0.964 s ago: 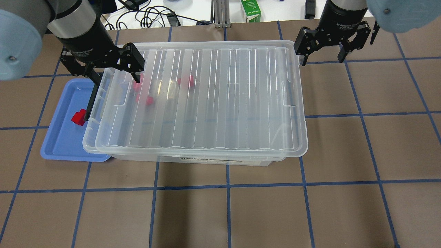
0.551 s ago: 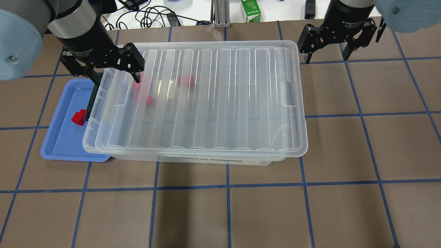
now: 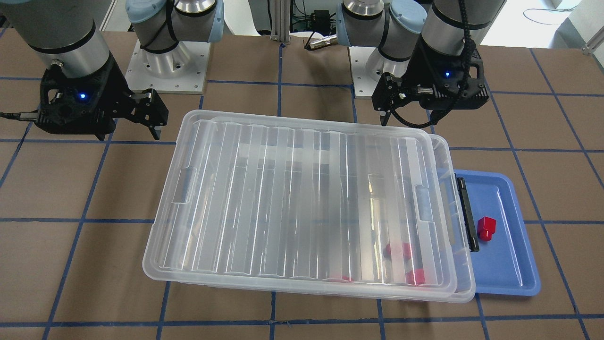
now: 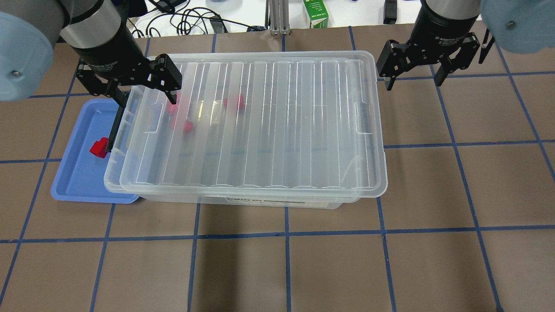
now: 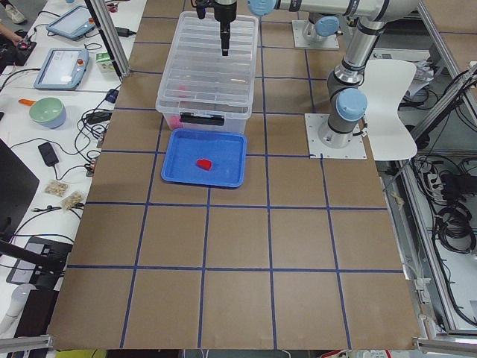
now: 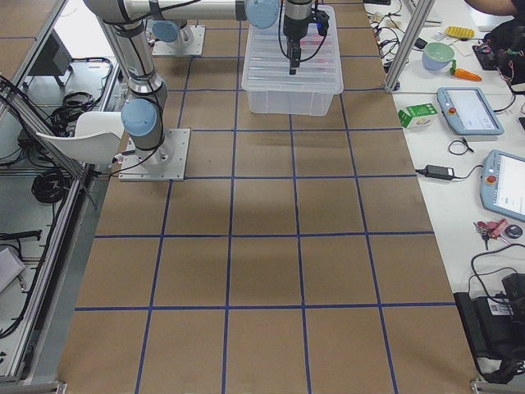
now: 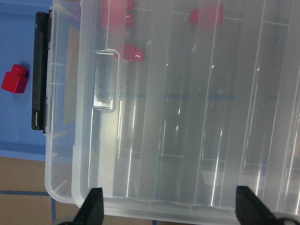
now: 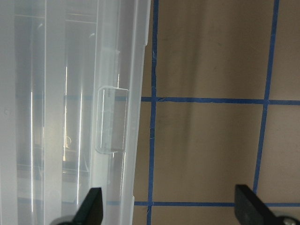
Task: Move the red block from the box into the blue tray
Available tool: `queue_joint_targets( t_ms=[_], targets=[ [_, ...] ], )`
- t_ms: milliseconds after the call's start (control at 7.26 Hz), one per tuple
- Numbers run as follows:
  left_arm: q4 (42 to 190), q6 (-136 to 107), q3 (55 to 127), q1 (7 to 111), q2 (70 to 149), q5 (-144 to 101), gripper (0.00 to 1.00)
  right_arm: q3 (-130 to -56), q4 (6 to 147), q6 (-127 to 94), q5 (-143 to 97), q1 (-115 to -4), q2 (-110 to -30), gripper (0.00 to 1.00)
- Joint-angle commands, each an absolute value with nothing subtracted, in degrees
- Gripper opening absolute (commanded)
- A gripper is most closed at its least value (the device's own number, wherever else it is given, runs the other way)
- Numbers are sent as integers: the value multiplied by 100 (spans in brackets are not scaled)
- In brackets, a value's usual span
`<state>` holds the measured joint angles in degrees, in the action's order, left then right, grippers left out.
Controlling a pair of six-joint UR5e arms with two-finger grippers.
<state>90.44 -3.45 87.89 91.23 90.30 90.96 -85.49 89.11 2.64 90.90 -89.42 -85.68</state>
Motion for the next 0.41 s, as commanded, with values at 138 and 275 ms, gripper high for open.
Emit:
queue_joint_targets(
  t_ms=[138, 275],
  targets=[
    [9044, -351, 8771, 9123, 9026, 9097, 100, -8561, 8947, 264, 9114, -8921, -8596, 100],
    [9044, -395, 8780, 9123, 9026, 9097, 100, -8552, 8956, 264, 9114, -8921, -8596, 100]
  ],
)
